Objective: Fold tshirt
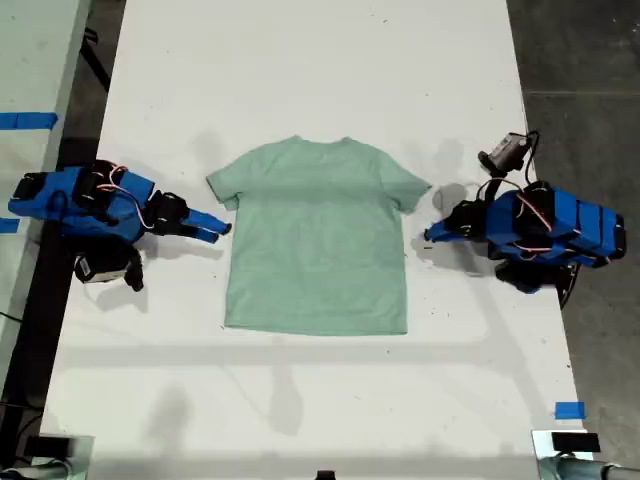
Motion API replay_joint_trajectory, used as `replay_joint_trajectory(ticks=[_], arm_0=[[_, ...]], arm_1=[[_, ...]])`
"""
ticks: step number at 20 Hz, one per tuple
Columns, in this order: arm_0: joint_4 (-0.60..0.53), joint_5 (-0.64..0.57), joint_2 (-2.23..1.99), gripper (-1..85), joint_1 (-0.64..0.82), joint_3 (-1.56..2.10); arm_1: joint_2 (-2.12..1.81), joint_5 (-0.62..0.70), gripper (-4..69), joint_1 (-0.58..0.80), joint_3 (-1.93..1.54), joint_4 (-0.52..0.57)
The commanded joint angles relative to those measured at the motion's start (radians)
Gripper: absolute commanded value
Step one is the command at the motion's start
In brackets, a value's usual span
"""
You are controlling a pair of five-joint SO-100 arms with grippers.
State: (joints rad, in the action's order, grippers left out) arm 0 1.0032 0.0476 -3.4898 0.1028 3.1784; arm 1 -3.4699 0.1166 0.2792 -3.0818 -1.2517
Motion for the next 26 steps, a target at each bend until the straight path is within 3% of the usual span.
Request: replay_joint_trajectory(ticks=[1, 2, 4, 7, 9, 12, 15, 19, 23, 26], arm_0=[[-0.069, -0.063, -0.11, 0.1, 0.048, -0.002], [-0.104, -0.051, -0.11, 0.1, 0.034, -0.002], [-0.158, -0.04, -0.11, 0.1, 0.029, -0.026], [-0.147, 0.011, -0.071, 0.0, 0.087, -0.066], [-0.095, 0.014, 0.034, 0.0, 0.123, -0.167], [0.098, -0.003, 0.295, 0.0, 0.198, -0.459], [0.334, -0.124, 0.561, 0.0, 0.325, -0.821], [0.583, -0.41, 0.979, 0.0, 0.551, -1.227], [0.661, -0.683, 1.344, 0.0, 0.69, -1.468], [0.661, -0.755, 1.424, 2.0, 0.729, -1.514]], arm_1=[[-0.017, -0.011, 5.5, -0.02, 0.074, 0.02], [-0.017, -0.009, 3.0, -0.018, 0.097, 0.005], [-0.015, 0.008, 4.9, -0.011, 0.149, -0.046], [0.106, 0.046, 4.2, 0.003, 0.279, -0.086], [0.298, 0.106, 3.6, 0.032, 0.411, -0.078], [0.586, 0.255, 4.2, 0.123, 0.652, -0.127], [0.831, 0.41, 6.2, 0.221, 0.917, -0.236], [1.106, 0.578, 9.5, 0.33, 1.215, -0.357], [1.341, 0.738, 13.2, 0.391, 1.437, -0.407], [1.473, 0.83, 17.5, 0.413, 1.532, -0.411]])
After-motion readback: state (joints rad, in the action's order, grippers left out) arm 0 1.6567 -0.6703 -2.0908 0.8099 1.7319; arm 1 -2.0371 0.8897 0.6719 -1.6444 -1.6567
